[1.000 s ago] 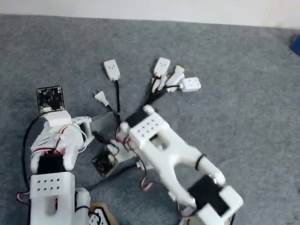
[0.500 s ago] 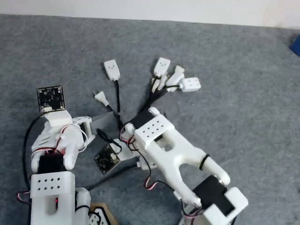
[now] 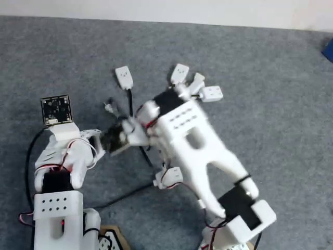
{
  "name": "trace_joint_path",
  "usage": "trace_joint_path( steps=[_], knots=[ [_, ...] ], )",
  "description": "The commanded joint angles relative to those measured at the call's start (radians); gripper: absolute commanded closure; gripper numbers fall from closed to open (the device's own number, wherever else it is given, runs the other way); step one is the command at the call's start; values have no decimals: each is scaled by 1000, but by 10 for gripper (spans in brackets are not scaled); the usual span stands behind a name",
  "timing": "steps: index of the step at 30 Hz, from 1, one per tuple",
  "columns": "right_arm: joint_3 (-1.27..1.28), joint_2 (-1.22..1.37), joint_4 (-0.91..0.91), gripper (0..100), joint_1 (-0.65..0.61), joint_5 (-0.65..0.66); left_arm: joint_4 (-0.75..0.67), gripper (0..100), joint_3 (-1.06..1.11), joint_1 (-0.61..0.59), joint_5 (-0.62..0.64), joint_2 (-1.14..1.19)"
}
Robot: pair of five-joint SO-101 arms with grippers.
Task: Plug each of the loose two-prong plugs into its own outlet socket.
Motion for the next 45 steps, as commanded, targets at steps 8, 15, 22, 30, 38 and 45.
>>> trace_joint_path(
  steps=[8,15,22,30,38,45],
  knots=[
    [-113,-127,19,700,438,-480,-15,511,-22,79,5,4],
    [-31,-302,22,700,585,-772,63,511,-22,208,-80,4],
    [630,-481,-147,700,503,-1013,213,511,-33,450,-273,4],
    [1043,-682,-608,700,400,-1166,344,511,-61,598,-477,4],
    [1129,-582,-860,700,456,-1287,338,697,-68,648,-483,4],
    [1144,-493,-901,700,453,-1349,342,741,-199,644,-368,193]
  ],
)
